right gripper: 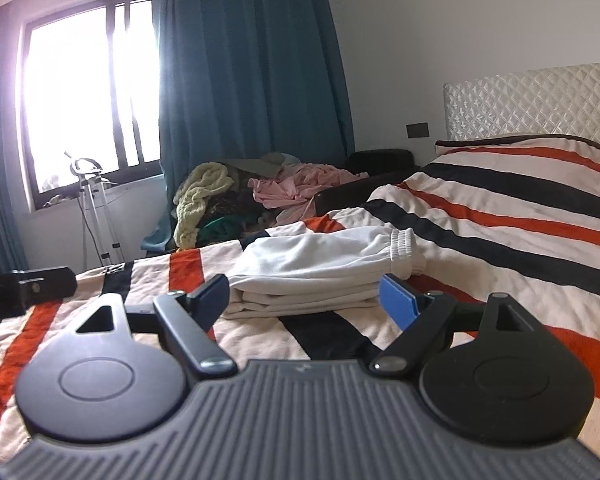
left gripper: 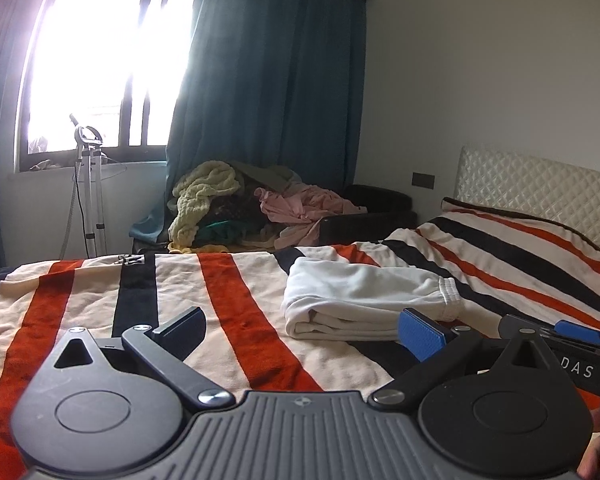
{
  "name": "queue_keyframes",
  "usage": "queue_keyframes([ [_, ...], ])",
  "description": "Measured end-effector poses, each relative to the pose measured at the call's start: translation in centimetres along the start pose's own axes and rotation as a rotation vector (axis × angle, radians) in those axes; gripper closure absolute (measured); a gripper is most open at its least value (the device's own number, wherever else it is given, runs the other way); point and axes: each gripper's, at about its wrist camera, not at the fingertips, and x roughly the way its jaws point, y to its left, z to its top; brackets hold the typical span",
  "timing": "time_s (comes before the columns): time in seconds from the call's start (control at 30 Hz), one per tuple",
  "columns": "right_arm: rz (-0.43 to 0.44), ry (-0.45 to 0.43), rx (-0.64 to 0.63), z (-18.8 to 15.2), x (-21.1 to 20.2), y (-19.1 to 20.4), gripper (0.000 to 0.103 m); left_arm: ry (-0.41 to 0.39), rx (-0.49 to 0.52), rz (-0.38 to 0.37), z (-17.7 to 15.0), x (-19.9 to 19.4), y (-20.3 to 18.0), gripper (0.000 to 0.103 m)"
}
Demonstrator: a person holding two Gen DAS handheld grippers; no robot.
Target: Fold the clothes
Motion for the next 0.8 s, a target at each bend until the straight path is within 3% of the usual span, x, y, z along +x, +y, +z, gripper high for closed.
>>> queue_keyframes([
  [0.8,-0.012,0.034,-0.006,-0.03,0.37,0.37,0.020,0.004,-0.004,0.020,-0.32,-0.31,0.37,0.000],
])
